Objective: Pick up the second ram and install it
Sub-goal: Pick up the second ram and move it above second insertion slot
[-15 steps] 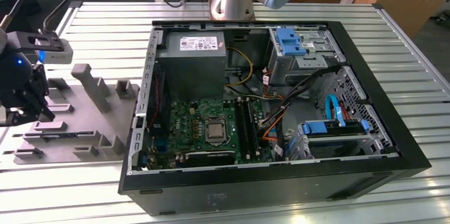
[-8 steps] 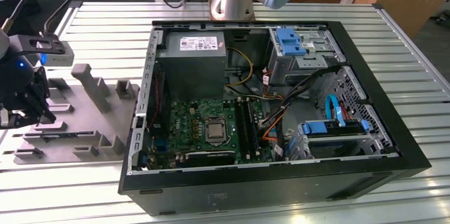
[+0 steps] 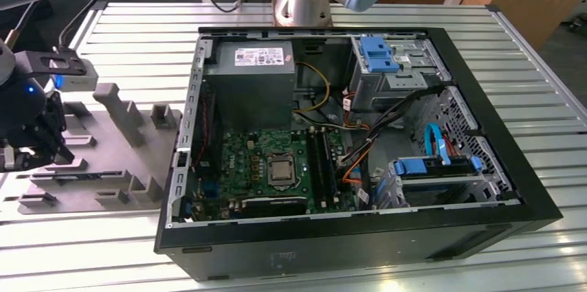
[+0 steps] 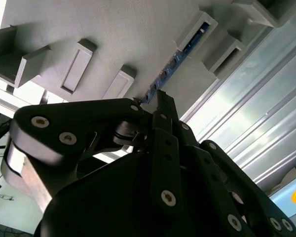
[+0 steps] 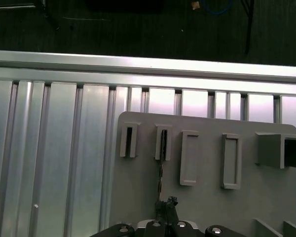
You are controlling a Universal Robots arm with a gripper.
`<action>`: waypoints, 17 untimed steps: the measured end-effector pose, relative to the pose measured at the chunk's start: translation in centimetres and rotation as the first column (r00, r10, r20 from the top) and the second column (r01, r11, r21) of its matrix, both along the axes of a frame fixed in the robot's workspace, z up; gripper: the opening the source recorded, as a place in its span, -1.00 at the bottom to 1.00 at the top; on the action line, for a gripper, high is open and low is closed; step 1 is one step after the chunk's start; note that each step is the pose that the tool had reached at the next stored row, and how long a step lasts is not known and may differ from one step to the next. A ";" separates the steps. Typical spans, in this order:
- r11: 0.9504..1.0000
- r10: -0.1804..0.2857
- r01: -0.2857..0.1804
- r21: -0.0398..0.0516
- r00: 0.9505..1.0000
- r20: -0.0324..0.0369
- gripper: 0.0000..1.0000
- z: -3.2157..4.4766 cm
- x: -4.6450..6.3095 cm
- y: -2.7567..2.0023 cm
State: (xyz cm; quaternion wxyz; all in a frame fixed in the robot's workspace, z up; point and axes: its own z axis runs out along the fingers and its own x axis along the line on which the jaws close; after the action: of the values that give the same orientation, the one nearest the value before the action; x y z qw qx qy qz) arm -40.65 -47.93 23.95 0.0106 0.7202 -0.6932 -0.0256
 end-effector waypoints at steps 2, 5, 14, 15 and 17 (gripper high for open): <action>1.000 0.002 -0.002 0.000 1.000 0.000 -0.79 -0.20 -0.3 0.00; 1.000 0.005 -0.005 0.000 1.000 0.000 -0.79 -0.55 -0.5 -0.01; 1.000 0.011 -0.011 0.000 1.000 0.000 -0.79 -1.56 -0.8 -0.04; 1.000 0.011 -0.011 0.000 1.000 0.000 -0.79 -1.67 -0.8 -0.04; 1.000 0.013 -0.013 0.000 1.000 0.000 -0.79 -1.89 -0.8 -0.06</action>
State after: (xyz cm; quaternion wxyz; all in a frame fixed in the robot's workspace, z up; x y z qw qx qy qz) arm -41.48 -47.99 22.06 0.0107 0.7246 -0.6886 -0.0255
